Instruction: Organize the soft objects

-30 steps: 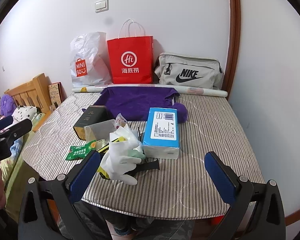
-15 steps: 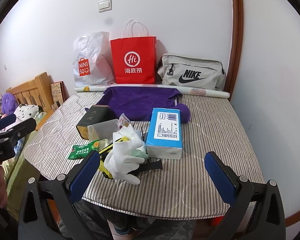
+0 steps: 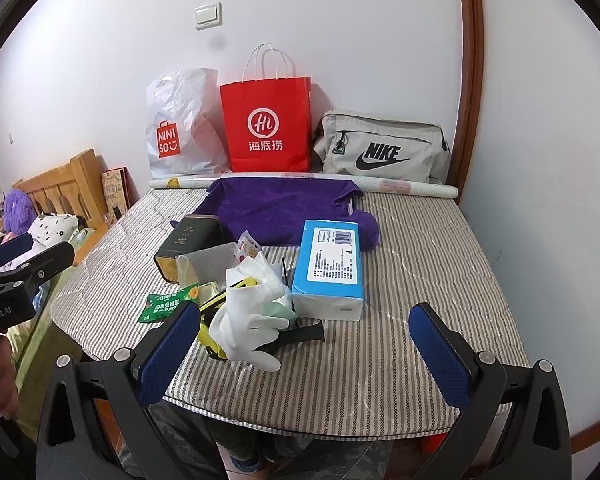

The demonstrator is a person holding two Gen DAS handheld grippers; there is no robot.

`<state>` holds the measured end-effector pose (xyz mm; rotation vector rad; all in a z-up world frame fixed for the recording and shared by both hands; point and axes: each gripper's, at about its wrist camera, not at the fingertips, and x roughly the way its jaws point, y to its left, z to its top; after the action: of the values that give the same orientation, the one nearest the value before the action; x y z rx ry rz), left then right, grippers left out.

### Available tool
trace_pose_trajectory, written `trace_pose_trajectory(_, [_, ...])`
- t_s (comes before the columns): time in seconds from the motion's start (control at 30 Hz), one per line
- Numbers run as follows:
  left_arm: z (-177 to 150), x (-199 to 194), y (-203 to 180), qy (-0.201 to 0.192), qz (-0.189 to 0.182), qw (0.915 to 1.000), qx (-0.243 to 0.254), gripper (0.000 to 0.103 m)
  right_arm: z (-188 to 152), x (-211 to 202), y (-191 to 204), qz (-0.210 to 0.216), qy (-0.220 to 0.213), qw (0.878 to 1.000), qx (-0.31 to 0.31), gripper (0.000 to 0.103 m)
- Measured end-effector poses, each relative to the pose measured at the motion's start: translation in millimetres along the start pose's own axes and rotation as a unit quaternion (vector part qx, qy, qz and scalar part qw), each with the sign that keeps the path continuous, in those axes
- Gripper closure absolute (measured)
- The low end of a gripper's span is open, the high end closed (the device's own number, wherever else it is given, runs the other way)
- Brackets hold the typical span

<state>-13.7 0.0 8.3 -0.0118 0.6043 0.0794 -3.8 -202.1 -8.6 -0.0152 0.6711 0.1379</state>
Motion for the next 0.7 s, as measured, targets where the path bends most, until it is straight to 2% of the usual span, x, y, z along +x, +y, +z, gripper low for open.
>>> trace_pose_trajectory(0.7, [1.2,-0.9,-1.2,-0.001,0.003,1.0000,-0.001,0.000,0.3,-3.5,1.1,-0.004,-0.004,1.000,0.001,0.000])
